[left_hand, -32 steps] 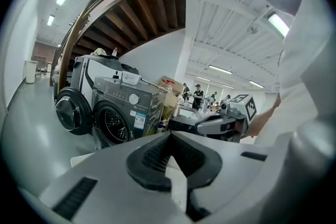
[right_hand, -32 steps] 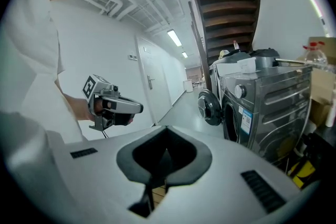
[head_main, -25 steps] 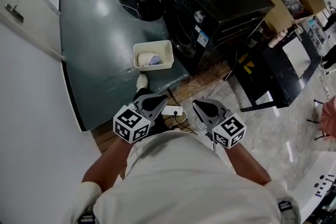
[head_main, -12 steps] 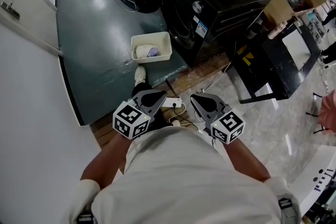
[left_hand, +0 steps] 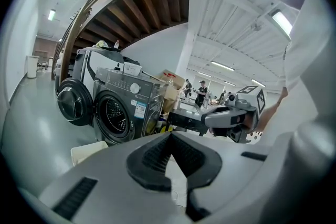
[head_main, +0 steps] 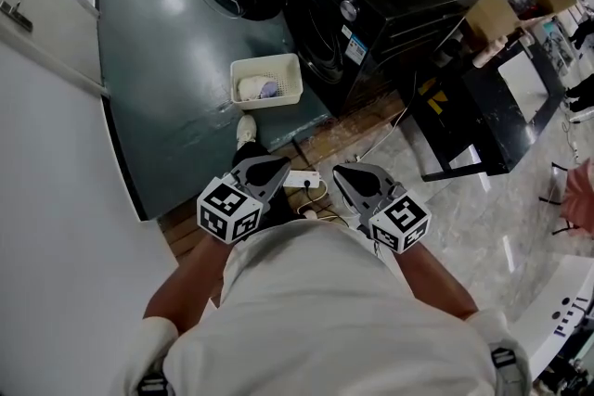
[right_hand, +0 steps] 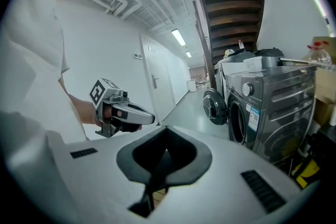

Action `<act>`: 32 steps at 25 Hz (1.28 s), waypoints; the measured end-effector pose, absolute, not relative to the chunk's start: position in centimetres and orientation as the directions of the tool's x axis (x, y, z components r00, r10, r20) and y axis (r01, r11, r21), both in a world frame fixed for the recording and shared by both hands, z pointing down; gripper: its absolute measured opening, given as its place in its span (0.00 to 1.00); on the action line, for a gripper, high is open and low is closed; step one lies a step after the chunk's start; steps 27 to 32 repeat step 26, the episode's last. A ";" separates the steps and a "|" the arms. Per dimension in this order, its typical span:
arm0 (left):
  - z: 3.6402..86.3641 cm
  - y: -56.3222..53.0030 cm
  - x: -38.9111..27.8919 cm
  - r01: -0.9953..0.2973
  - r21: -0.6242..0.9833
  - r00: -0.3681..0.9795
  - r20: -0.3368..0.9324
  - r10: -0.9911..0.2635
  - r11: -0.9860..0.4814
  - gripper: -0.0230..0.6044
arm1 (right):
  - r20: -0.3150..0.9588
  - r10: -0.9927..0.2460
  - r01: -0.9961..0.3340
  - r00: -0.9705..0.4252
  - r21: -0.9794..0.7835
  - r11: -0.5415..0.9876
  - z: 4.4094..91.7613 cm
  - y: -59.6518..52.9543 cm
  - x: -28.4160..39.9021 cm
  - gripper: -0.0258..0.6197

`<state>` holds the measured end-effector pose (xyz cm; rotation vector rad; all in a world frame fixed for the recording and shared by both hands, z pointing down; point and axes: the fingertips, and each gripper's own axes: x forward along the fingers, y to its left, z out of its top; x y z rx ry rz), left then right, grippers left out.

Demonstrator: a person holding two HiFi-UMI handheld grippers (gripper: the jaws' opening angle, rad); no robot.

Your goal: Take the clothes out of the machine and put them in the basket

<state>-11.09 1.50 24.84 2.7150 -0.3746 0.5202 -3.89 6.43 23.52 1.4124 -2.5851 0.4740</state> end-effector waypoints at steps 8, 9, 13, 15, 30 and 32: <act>25.1 1.1 -11.3 -0.317 0.290 0.899 0.395 -0.188 -0.903 0.03 | 0.303 -0.785 -0.842 -0.540 -0.187 0.506 24.1 6.1 -4.1 0.04; 25.3 1.0 -11.4 -0.320 0.294 0.899 0.395 -0.191 -0.901 0.03 | 0.303 -0.785 -0.841 -0.541 -0.185 0.508 24.1 6.0 -4.2 0.04; 25.6 0.9 -11.4 -0.324 0.303 0.897 0.399 -0.189 -0.896 0.03 | 0.298 -0.787 -0.841 -0.540 -0.185 0.508 23.9 5.7 -4.1 0.04; 25.7 0.9 -11.3 -0.321 0.304 0.897 0.401 -0.185 -0.897 0.03 | 0.296 -0.789 -0.842 -0.539 -0.186 0.506 23.9 5.6 -4.1 0.04; 26.2 0.9 -10.2 -0.303 0.305 0.896 0.414 -0.161 -0.903 0.03 | 0.299 -0.791 -0.845 -0.534 -0.196 0.497 24.7 6.0 -3.6 0.04; 26.2 0.9 -10.2 -0.303 0.305 0.896 0.414 -0.161 -0.903 0.03 | 0.299 -0.791 -0.845 -0.534 -0.196 0.497 24.7 6.0 -3.6 0.04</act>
